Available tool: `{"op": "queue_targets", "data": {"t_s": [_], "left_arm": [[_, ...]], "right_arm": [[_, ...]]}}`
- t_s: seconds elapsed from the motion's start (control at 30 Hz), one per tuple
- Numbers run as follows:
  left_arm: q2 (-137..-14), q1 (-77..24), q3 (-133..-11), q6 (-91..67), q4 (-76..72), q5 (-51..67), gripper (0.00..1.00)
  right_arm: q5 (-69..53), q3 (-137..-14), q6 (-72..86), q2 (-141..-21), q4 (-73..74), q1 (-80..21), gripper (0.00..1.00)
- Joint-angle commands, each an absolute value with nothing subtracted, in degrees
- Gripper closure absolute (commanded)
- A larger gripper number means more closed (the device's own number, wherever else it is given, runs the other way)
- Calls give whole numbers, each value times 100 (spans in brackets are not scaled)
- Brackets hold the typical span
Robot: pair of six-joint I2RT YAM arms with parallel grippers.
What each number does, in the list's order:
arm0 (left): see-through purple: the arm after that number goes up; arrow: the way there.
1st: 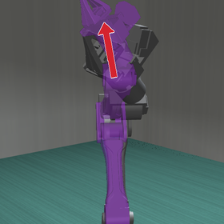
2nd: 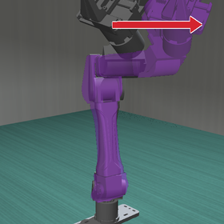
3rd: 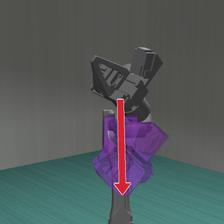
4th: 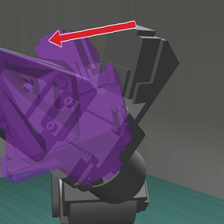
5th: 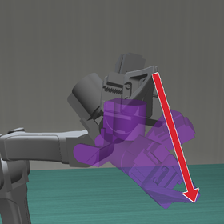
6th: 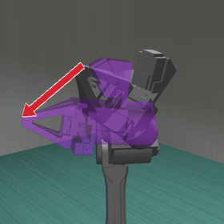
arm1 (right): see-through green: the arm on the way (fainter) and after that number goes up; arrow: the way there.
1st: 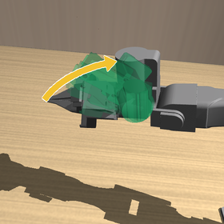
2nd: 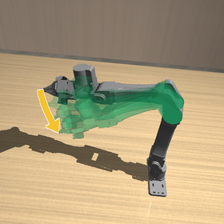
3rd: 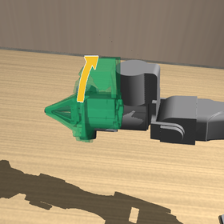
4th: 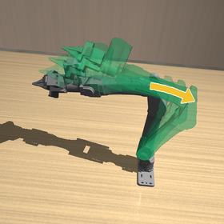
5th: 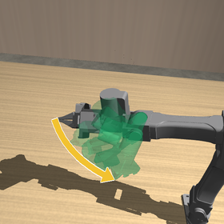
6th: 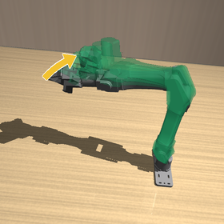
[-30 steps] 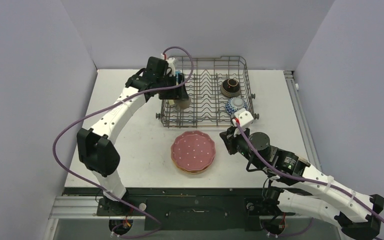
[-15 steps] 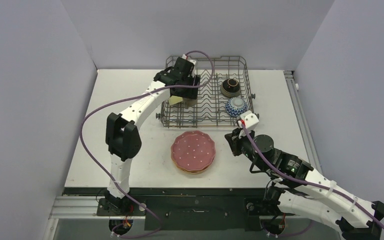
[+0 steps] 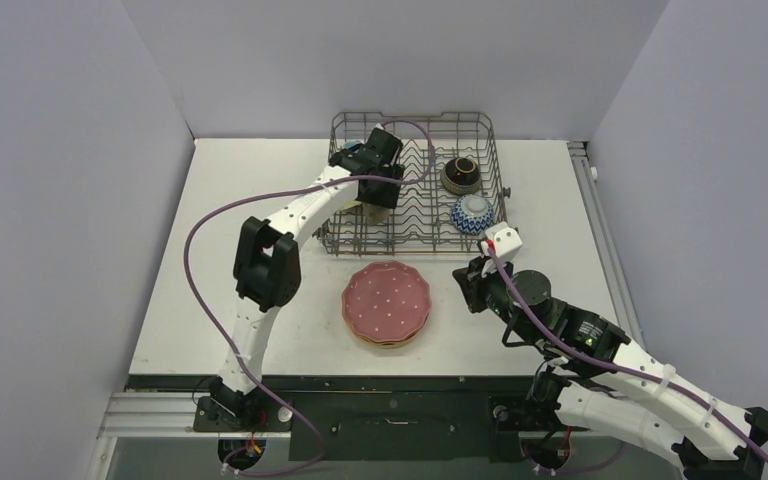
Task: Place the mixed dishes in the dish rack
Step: Turn the cup upside down in the dish rack.
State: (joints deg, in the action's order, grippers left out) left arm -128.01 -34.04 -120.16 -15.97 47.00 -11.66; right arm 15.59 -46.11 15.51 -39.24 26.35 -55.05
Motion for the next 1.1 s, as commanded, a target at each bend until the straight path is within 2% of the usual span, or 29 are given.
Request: {"op": "queue_targets", "data": {"t_s": [0.0, 0.77, 0.83, 0.97, 1.07], "left_arm": [[-12856, -3401, -12248, -1530, 4482, -1408, 100], [-12739, -3419, -11041, -1772, 4041, -1200, 100], [-12729, -3419, -11017, -1787, 4056, -1170, 96], [-12649, -3440, -10982, -1793, 4052, -1132, 78], [-12590, -3464, -10966, -1796, 4078, -1119, 69]], "right_arm": [[1507, -4564, 1605, -3853, 2598, -5448, 100], [1387, -4535, 1674, -4122, 2487, -5407, 100], [1386, -4533, 1677, -4110, 2483, -5405, 100], [1407, -4520, 1702, -4077, 2518, -5405, 96], [1427, -4509, 1718, -4045, 2535, -5398, 93]]}}
